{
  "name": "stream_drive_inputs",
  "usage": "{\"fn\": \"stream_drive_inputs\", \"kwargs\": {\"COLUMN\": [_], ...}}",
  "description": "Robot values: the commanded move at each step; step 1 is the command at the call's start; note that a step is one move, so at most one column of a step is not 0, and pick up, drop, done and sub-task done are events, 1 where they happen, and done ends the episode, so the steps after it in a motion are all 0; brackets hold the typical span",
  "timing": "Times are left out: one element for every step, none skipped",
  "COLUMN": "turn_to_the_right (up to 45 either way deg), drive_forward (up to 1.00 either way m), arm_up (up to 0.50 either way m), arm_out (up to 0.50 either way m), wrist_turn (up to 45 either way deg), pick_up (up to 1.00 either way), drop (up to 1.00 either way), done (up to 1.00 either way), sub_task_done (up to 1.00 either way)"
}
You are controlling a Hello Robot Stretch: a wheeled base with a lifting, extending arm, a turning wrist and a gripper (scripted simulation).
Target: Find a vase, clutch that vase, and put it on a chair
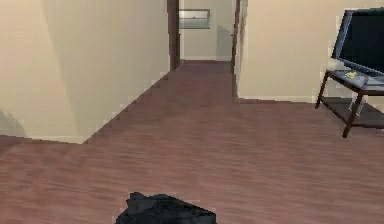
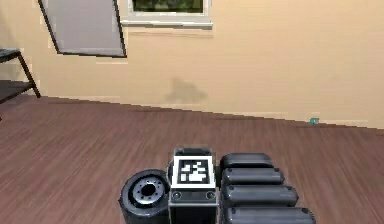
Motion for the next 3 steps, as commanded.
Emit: {"fn": "stream_drive_inputs", "kwargs": {"turn_to_the_right": [0.0, 0.0, 0.0], "drive_forward": [1.0, 1.0, 1.0], "arm_up": [0.0, 0.0, 0.0], "arm_out": [0.0, 0.0, 0.0], "wrist_turn": [0.0, 0.0, 0.0], "pick_up": [0.0, 0.0, 0.0], "drop": [0.0, 0.0, 0.0], "done": [0.0, 0.0, 0.0], "sub_task_done": [0.0, 0.0, 0.0]}}
